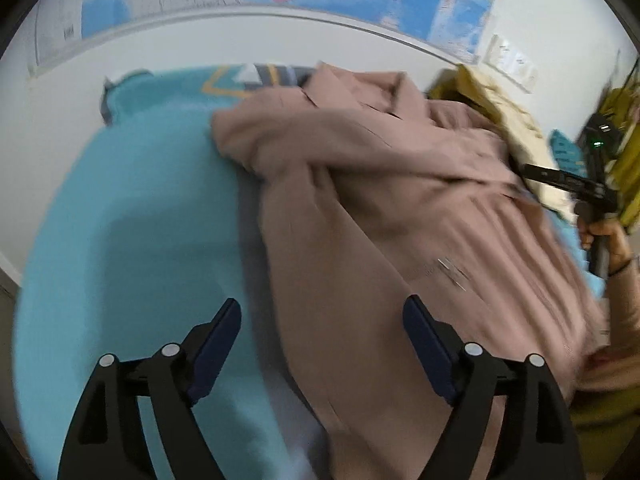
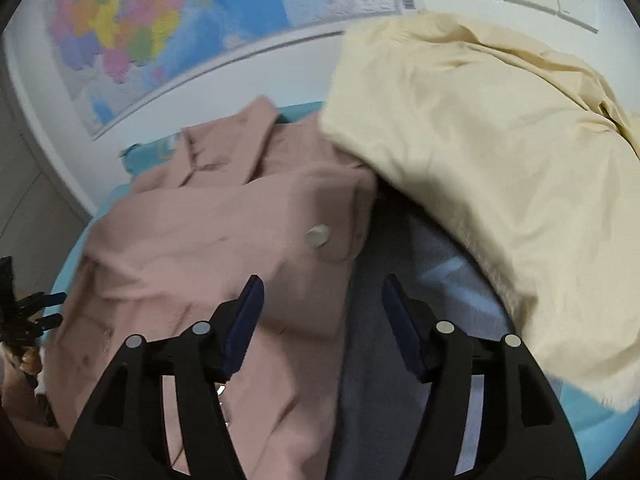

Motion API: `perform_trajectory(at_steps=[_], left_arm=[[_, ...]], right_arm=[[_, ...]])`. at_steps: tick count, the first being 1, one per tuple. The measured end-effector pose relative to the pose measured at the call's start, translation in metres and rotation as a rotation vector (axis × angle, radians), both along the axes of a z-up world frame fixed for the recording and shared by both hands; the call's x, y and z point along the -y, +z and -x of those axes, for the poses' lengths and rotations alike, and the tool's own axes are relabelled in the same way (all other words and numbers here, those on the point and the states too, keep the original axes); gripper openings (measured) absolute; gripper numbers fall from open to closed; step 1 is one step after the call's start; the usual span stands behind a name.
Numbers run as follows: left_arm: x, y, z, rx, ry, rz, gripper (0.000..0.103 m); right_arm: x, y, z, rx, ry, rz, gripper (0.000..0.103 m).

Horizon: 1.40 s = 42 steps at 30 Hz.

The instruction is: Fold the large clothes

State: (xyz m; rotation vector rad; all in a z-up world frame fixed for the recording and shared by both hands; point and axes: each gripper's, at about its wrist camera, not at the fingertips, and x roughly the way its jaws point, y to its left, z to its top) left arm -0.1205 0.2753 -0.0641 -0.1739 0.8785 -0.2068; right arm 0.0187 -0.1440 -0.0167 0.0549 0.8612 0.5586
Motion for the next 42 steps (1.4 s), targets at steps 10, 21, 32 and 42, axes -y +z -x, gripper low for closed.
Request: perform_trajectory(at_steps=[10,21,32,42], left_arm=[[0.037,-0.026,0.05,-0.08,-0.139,0.113,0.077],[-0.005,0.024,0.068,-0.083,0.065,0.316,0.013],[0.001,-0.022,0.098,-0.012,0.023,0.186,0.077],[0.031,-0.004,0.095,0.108,0.013,-0.126,0.09]], right_arm=[[0.001,-0.011,0.062,-0.049,0.091,-0.108,0.064],[0.047,-0.004,0.12,-0.078,0.151,-0.196,0.069],[0.051,-0.019,0.194,-0.06,0.224,-0.104,0.082],[0.051,-0.009,0.167,-0.014,0.095,-0.107,0.077]])
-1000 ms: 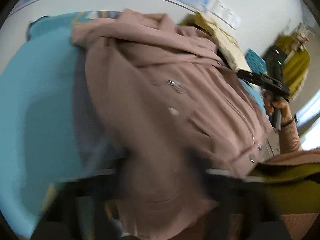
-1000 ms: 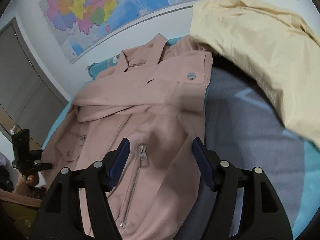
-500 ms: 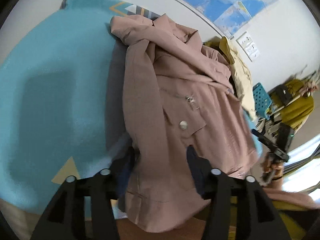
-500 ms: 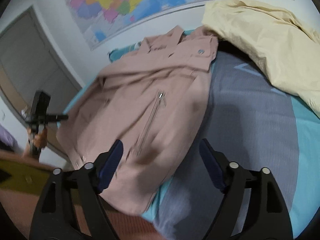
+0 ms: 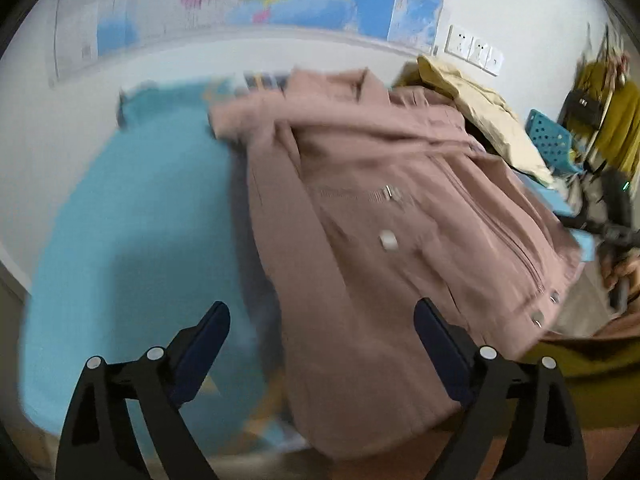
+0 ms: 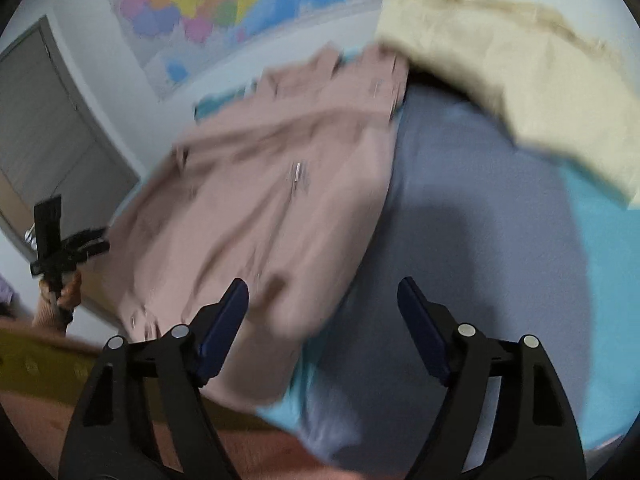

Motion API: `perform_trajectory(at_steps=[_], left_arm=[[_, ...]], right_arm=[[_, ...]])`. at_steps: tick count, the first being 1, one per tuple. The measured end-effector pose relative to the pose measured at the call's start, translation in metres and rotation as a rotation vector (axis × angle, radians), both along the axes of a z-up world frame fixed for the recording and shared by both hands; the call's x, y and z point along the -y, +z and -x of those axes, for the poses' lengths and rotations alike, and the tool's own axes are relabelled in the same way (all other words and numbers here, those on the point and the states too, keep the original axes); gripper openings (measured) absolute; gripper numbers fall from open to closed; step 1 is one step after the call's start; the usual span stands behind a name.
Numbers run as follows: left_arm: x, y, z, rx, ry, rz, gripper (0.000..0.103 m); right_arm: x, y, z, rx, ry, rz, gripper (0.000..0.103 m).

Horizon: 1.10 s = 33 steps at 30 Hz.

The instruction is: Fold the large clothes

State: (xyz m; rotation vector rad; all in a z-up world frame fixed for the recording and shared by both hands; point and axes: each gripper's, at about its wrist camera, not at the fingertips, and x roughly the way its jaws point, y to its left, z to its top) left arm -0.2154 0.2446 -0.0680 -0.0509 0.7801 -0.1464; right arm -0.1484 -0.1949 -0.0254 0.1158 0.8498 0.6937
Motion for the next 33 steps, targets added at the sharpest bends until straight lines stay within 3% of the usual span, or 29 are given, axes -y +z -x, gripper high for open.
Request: perform_trajectory(at_steps=[3,5,11,14,20,26,28,29,30,31,32,33], left_arm=[[-0.001,0.028,-0.017,0.079,-0.011,0.003,0.09],[0.006,0.045,-0.037,0.119,-0.02,-0.046,0.09],[0.035,0.068,-0.133,0.135,-0.048,-0.136,0.09],[0.045,0.067,-0.2,0.087,-0.027,-0.187,0.09],[0.037,0.045,-0.32,-0.056,0.06,-0.208,0.088],[0.033,-0.007,-0.398,-0.29,0.075,-0.206,0.088],[0.034,-0.015,-0.41,-0.326,0.059,-0.192,0.088],[0.034,-0.017,-0.414,-0.336,0.064,-0.187,0.085],[0.033,-0.02,-0.417,-0.345,0.068,-0.172,0.076],[0.034,-0.021,-0.419,-0.345,0.069,-0.161,0.07],[0.034,-0.021,-0.42,-0.342,0.075,-0.166,0.065],[0.034,-0.019,-0.419,-0.324,0.075,-0.163,0.057]], right_arm=[[-0.02,0.034,-0.015,0.117,0.023,0.018,0.077],[-0.047,0.047,-0.032,0.168,0.053,0.066,0.077],[-0.132,0.058,-0.116,0.147,0.109,0.119,0.071],[-0.169,0.053,-0.17,0.11,0.11,0.152,0.069],[-0.218,0.026,-0.266,-0.017,0.064,0.176,0.067],[-0.243,-0.002,-0.308,-0.097,0.039,0.216,0.067],[-0.247,-0.006,-0.317,-0.111,0.031,0.211,0.068],[-0.251,-0.008,-0.322,-0.109,0.035,0.219,0.063],[-0.254,-0.01,-0.325,-0.11,0.035,0.23,0.042],[-0.255,-0.013,-0.328,-0.122,0.034,0.242,0.035],[-0.255,-0.014,-0.329,-0.123,0.039,0.238,0.013],[-0.253,-0.014,-0.33,-0.124,0.056,0.212,0.002]])
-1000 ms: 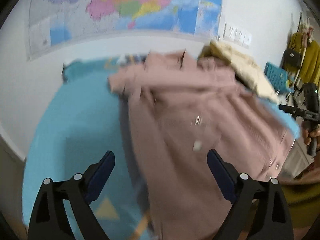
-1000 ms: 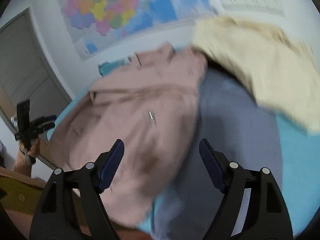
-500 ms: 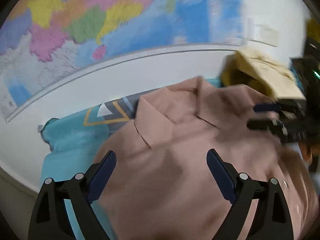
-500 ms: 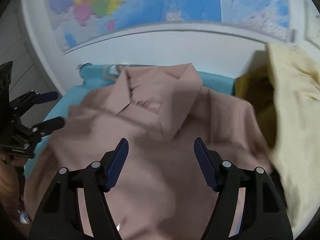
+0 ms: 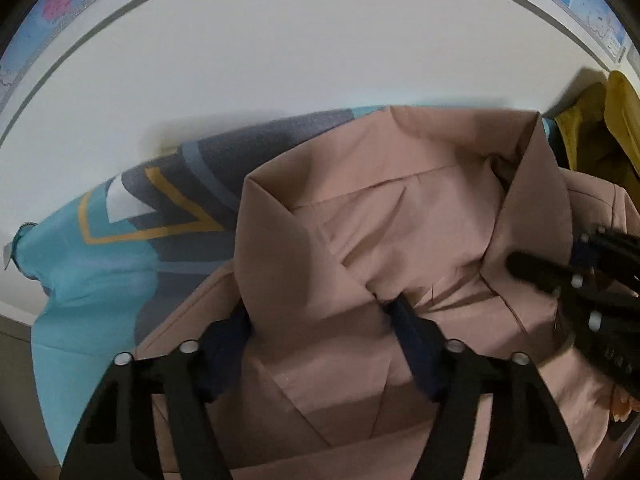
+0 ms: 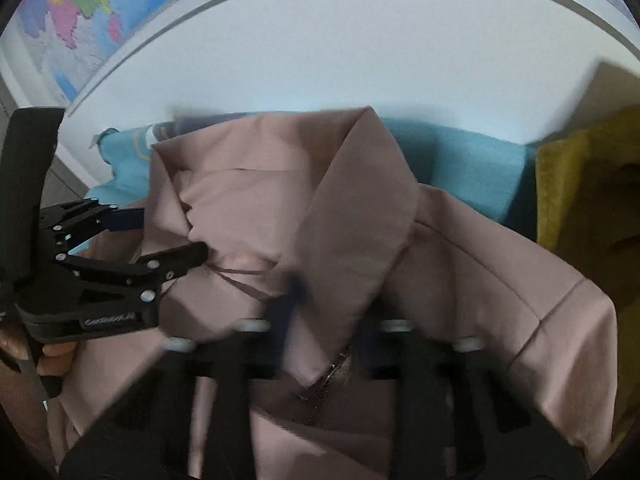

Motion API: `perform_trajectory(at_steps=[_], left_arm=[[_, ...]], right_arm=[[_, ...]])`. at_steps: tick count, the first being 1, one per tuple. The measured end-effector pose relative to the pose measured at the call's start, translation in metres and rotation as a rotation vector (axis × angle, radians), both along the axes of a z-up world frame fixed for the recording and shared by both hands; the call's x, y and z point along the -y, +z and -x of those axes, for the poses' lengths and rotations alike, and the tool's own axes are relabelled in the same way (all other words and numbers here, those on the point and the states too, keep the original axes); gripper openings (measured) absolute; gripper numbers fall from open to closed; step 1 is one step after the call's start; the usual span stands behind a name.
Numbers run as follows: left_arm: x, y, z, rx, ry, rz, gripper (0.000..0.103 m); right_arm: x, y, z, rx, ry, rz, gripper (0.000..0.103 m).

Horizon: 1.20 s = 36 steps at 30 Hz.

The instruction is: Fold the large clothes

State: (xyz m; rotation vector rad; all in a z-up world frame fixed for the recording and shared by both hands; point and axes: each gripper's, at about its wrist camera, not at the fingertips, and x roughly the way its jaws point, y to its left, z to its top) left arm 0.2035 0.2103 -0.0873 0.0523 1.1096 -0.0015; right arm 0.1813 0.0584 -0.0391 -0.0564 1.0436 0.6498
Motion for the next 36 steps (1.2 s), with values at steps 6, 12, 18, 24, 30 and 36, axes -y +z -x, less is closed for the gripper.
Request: perform_trajectory(at_steps=[6,12,18,24,30,36], left_arm=[[-0.007,0.034,0.011,0.099,-0.008,0.054,0.006],[-0.01,0.064,0.005,0.185,0.009,0.063,0.006],[-0.01,0.064,-0.015,0.227,0.061,0.054,0.006],[-0.001,0.021,-0.019,0.172,0.062,-0.058,0.035],[-0.002,0.066,0.05,0.335,0.042,-0.161,0.065],[0.0,0.095,0.175,0.404,-0.069,-0.166,0.077]], right_arm=[[0.015,0.045,0.001,0.097,0.002,-0.105,0.001],[0.02,0.087,-0.016,0.198,-0.029,-0.149,0.001],[0.009,0.08,-0.039,0.239,-0.066,-0.12,0.001],[0.011,0.053,-0.035,0.209,-0.115,0.046,0.027],[0.055,0.081,0.032,0.269,-0.05,0.001,0.062],[0.084,0.069,0.156,0.217,0.202,-0.048,0.062]])
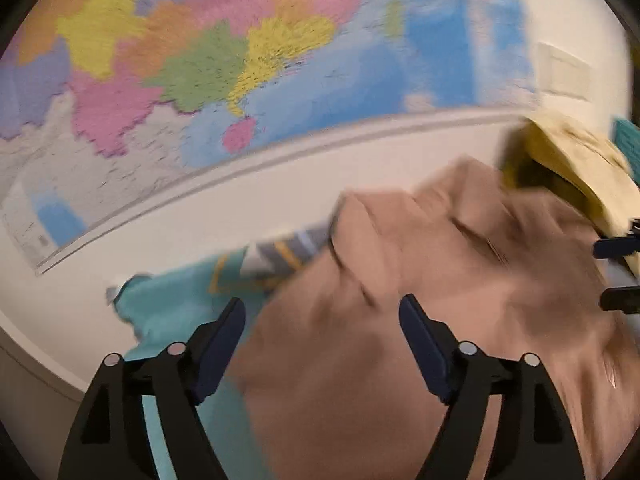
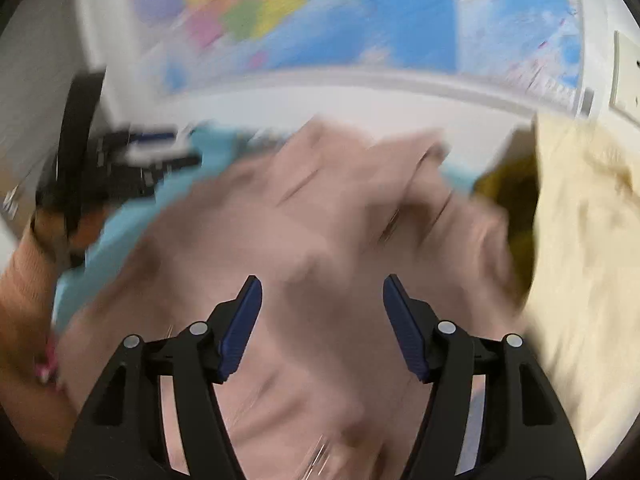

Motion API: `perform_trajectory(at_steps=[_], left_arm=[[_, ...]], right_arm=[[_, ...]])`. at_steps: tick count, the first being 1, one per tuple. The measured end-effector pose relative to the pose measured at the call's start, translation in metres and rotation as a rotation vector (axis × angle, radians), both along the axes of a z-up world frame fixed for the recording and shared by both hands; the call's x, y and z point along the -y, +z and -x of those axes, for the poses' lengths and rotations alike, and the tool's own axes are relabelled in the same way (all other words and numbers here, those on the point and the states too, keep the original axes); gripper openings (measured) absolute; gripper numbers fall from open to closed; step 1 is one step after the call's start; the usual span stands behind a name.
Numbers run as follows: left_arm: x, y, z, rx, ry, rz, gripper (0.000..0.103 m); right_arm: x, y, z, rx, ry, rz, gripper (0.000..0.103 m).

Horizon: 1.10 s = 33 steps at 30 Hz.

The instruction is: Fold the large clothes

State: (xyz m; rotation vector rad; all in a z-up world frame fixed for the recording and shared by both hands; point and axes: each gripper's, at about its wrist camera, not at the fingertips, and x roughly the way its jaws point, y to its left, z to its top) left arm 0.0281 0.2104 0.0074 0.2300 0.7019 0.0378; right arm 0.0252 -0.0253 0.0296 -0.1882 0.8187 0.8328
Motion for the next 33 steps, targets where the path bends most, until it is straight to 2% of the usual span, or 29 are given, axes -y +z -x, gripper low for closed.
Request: perform_trajectory(at_steps=[3,6,8,10,11,14,17,18,21,24,27,31,33], left_arm=[[-0.002,-0.012,0.057,-0.041,-0.044,0.016,0.079],[-0.018,-0.039,0.117,-0.089,-0.08,0.107,0.082],[-0.022,-0.052,0.144,-0.104,-0.083,0.129,0.083],[-0.027,-0.06,0.172,-0.106,-0.073,0.188,0.083],[-0.032,-0.065,0.18,-0.114,-0.078,0.234,0.083],[-0.043,-0.076,0.205,-0.117,-0.069,0.34,0.087],[-0.043,-0.082,0.218,-0.139,-0.085,0.414,0.091],[-0.042,-0.088,0.22,-0.152,-0.072,0.413,0.092],[-0.04,-0.104,0.221,-0.239,-0.089,0.455,0.092],[-0.037,-0.114,0.225,-0.271,-0.109,0.492,0.093],[-0.03,-0.115,0.228,-0.269,-0.147,0.539,0.093],[-0.021,-0.115,0.231,-0.279,-0.187,0.574,0.095],[-0.018,-0.114,0.231,-0.284,-0.213,0.634,0.096]], right_arm=[[0.007,-0.014,0.049,-0.022,0.084,0.022,0.062],[0.02,-0.027,0.086,-0.026,0.102,0.028,0.063],[0.04,-0.033,0.107,-0.044,0.06,0.007,0.063],[0.062,-0.032,0.115,-0.062,0.009,-0.057,0.065],[0.078,-0.032,0.119,-0.077,-0.03,-0.094,0.07],[0.118,-0.028,0.128,-0.104,-0.132,-0.179,0.071],[0.149,-0.026,0.133,-0.139,-0.23,-0.239,0.074],[0.162,-0.029,0.135,-0.164,-0.262,-0.265,0.076],[0.178,-0.042,0.141,-0.231,-0.306,-0.294,0.08],[0.181,-0.06,0.147,-0.32,-0.297,-0.343,0.082],[0.177,-0.073,0.152,-0.376,-0.278,-0.344,0.082],[0.167,-0.076,0.158,-0.372,-0.231,-0.364,0.084],[0.157,-0.078,0.158,-0.392,-0.184,-0.386,0.084]])
